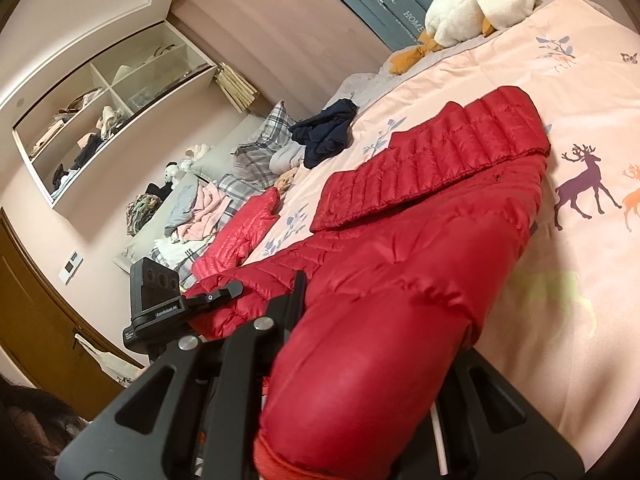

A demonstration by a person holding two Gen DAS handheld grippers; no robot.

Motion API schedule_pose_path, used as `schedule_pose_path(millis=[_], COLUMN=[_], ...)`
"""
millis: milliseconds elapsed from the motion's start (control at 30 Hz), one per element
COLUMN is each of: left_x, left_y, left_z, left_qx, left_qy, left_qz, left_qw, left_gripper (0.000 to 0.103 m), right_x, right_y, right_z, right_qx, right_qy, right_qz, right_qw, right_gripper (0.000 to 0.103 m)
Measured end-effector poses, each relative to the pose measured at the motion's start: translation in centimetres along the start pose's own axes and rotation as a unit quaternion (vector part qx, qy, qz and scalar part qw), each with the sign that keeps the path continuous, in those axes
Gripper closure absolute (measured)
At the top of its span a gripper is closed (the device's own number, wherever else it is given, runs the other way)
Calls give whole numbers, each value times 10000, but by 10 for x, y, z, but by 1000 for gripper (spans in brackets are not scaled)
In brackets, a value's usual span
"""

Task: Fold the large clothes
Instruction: 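Lift the hem with both grippers and fold it toward the collar, then carry the held hem with both grippers further over the jacket toward the collar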

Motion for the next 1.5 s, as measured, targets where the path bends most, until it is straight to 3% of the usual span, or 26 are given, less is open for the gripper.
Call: schedule_pose_path(millis=[700, 1500], left_x=[-22, -40], left_y=[24, 54], left_z=[24, 47], left_qx=[524, 983], left_qy=[-160, -425], left_qz=[214, 589], left_qw=[9983, 9925], left_gripper=[87, 87], right_x=[-29, -56], right_y=[5, 14], right_z=[-39, -77], right_qx=[-768, -1142], right_qy=[416, 990], right_qz=[122, 422], right_qw=[9961, 9876], right_gripper=[88, 88])
Point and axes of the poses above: each gripper's, at about its wrist camera, not at the fingertips, and x roughly the way its jaws point, z to its right, y to its top, the point moved 7 cm from there along x, roughly the way its jaws point, and after that the axes turned 9 degrees about y, right-handed, at the moved point
